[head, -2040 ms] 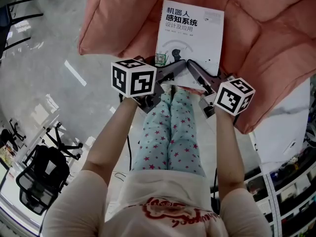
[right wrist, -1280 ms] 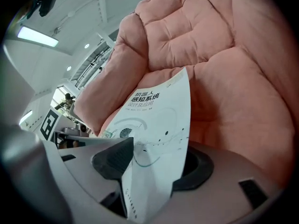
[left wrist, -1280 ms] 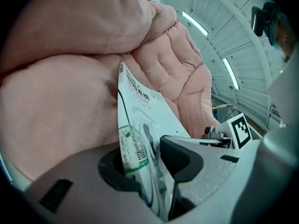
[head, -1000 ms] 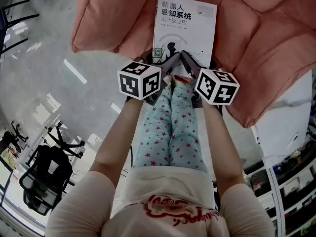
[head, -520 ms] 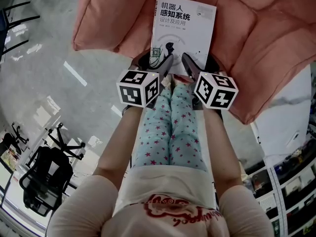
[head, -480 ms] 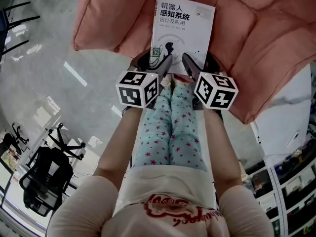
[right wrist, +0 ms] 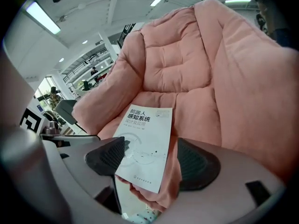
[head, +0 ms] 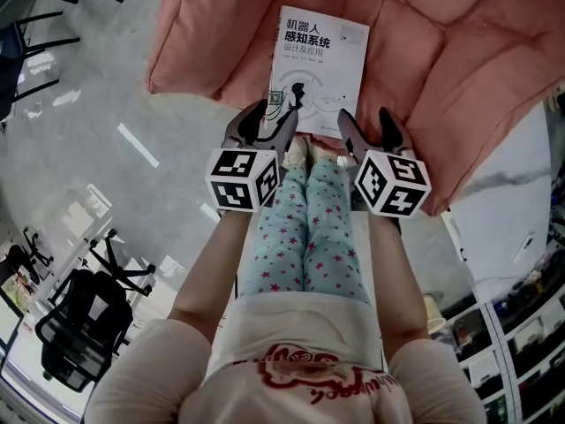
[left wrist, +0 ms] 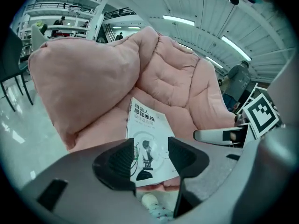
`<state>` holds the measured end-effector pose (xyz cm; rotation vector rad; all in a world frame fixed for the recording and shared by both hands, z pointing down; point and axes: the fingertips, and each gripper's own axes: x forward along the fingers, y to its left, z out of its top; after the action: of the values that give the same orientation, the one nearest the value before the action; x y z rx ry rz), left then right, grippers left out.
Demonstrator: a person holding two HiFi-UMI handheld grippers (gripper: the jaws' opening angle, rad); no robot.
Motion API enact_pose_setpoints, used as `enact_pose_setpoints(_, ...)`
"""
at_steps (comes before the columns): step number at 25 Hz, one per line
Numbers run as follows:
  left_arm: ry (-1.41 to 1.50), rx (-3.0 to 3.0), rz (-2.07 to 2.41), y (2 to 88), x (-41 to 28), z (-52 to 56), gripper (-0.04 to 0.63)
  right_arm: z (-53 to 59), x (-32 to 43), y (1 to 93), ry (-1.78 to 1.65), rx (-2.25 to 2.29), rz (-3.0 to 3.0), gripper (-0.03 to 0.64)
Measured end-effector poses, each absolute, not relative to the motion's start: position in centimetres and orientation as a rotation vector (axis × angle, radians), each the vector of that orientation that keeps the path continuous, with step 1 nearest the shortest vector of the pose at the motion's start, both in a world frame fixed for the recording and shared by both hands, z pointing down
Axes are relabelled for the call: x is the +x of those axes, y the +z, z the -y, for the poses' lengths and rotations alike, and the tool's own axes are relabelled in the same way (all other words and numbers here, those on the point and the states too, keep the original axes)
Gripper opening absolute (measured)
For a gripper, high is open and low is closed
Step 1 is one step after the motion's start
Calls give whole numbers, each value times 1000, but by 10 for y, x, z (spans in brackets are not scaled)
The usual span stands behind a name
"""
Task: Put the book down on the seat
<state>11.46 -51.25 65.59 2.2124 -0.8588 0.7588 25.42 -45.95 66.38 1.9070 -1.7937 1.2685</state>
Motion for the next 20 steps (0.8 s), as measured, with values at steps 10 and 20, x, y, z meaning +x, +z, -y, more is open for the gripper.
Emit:
enact_pose_setpoints(10,529,2285,751,546,154,510,211,487,241,538,1000,1946,1975,112)
enact_pose_setpoints(20,455,2403,757,441,175,508,59,500,247,413,805,2012,2144,23)
